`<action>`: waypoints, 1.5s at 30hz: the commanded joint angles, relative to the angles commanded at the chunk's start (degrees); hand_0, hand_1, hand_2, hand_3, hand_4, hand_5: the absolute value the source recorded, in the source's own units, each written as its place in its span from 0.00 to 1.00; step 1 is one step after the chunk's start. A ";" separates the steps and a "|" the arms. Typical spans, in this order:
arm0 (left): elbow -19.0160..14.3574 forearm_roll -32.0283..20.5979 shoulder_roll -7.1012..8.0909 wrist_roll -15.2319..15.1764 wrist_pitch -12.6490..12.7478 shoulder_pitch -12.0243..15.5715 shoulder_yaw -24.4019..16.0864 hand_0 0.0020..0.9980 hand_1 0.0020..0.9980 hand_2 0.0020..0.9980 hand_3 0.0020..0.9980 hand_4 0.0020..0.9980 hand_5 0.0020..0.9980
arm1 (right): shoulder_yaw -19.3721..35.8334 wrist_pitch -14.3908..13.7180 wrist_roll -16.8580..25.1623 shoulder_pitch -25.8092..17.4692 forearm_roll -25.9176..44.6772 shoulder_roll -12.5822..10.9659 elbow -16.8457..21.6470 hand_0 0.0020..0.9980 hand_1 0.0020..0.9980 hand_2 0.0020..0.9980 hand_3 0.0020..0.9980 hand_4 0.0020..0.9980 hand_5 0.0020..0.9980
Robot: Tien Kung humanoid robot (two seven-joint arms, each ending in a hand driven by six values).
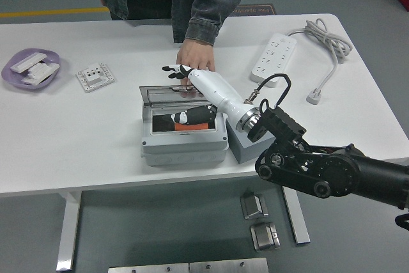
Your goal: Pick up the cylinder from the cube,place it in the box,flap close box
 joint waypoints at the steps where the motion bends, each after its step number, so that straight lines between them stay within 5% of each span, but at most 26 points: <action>1: 0.03 0.00 -0.02 0.01 -0.01 0.02 0.03 0.69 0.68 0.60 0.60 0.58 0.18 | -0.25 0.08 -0.15 -0.36 -0.15 -0.30 0.15 0.79 0.76 0.77 0.85 0.94 0.31; 22: 0.13 0.07 0.09 -0.15 -0.02 0.36 -0.31 0.69 0.68 0.60 0.60 0.58 0.18 | -0.12 0.94 -4.56 -3.60 -5.35 -4.39 7.24 0.78 0.75 0.77 0.85 0.91 0.34; 45: 0.53 0.18 0.09 -0.16 -0.10 0.65 -0.63 0.69 0.67 0.60 0.60 0.59 0.18 | -0.10 2.89 -9.16 -5.90 -8.51 -5.39 9.79 0.77 0.74 0.78 0.86 0.86 0.40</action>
